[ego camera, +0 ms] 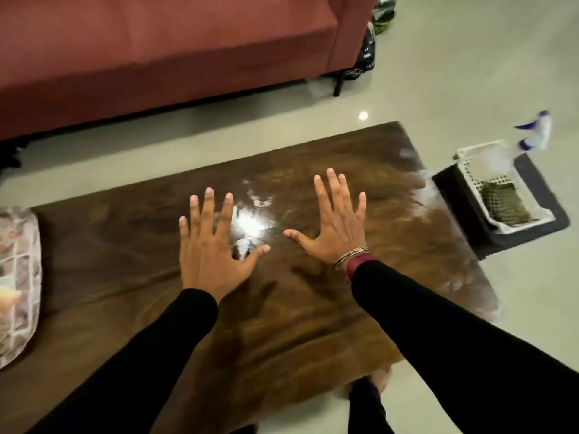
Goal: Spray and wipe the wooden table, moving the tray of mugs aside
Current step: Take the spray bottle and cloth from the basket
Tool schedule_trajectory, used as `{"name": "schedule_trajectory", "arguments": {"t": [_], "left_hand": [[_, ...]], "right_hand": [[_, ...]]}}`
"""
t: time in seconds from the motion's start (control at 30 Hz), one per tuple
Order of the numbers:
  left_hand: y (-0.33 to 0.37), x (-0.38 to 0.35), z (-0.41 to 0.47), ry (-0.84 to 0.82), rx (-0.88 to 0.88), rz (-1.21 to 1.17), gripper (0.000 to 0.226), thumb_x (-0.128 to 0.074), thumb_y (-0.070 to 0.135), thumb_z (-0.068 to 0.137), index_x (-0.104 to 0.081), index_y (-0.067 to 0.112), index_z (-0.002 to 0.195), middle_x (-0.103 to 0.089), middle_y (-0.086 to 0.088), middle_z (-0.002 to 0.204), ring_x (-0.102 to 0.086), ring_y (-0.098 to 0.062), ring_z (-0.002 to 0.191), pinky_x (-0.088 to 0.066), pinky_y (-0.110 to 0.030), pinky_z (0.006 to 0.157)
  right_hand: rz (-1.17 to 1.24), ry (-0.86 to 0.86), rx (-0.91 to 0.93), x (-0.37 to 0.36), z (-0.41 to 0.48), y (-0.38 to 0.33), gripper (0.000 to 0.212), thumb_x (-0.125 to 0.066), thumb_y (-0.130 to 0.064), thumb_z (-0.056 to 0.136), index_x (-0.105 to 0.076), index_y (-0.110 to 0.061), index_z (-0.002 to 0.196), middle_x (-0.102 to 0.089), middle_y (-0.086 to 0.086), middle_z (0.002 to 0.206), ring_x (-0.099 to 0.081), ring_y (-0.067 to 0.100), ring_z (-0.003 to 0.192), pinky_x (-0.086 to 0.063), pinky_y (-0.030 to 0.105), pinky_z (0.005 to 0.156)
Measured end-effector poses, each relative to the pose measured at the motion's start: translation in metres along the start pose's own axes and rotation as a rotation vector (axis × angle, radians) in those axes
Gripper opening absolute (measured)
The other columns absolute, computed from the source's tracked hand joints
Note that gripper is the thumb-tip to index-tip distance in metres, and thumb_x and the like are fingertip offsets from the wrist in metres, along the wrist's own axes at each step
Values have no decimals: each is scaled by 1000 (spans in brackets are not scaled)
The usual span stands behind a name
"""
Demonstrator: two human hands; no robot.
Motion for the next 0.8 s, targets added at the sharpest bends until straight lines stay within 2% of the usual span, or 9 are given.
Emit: {"name": "schedule_trajectory", "arguments": {"t": [0.2, 0.37, 0.5, 0.6, 0.7, 0.8], "left_hand": [[184, 11, 24, 18, -81, 35, 113, -53, 85, 77, -13, 23, 163, -9, -13, 171, -5, -36, 158, -17, -59, 125], [321, -9, 39, 41, -111, -10, 113, -55, 86, 76, -19, 22, 162, -14, -13, 171, -8, -36, 158, -21, -60, 123], [404, -39, 56, 10, -183, -18, 111, -48, 88, 78, -17, 23, 162, -13, -12, 171, -7, -34, 158, -20, -60, 124], [467, -76, 72, -26, -265, -9, 110, -45, 88, 80, -12, 25, 163, -8, -10, 172, -4, -33, 159, -18, -59, 125], [520, -115, 91, -62, -321, -19, 111, -46, 87, 79, -10, 25, 163, -7, -9, 172, -3, -32, 159, -15, -56, 126], [564, -152, 110, -82, -389, -43, 111, -46, 86, 79, -8, 24, 163, -6, -10, 172, -4, -31, 159, -17, -57, 126]], "right_hand": [[-4, -42, -31, 79, -10, 152, 124, -33, -99, 74, -2, -22, 166, 3, 9, 175, -2, 32, 161, -11, 73, 121], [12, -45, -63, 109, -29, 273, 125, -29, -100, 74, 2, -22, 166, 6, 8, 175, -1, 31, 161, -9, 72, 122], [39, -29, -140, 109, -43, 353, 125, -21, -101, 73, 1, -21, 166, 5, 6, 175, 0, 29, 162, -7, 71, 122], [50, -5, -225, 96, -51, 420, 120, -31, -97, 78, -1, -21, 166, 4, 6, 175, 0, 28, 162, -4, 70, 122], [74, 11, -297, 77, -56, 478, 119, -36, -94, 77, -4, -22, 166, -1, 6, 175, -5, 29, 161, -9, 71, 122], [54, 13, -326, 60, -55, 523, 120, -32, -95, 75, -10, -20, 166, -7, 8, 174, -11, 31, 160, -15, 69, 122]]}}
Point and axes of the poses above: each hand's wrist, its own z-axis towards the middle knuckle, its own x-axis out of the back of the hand, y = z × x, the point moved 9 cm from there along z, towards the middle knuckle
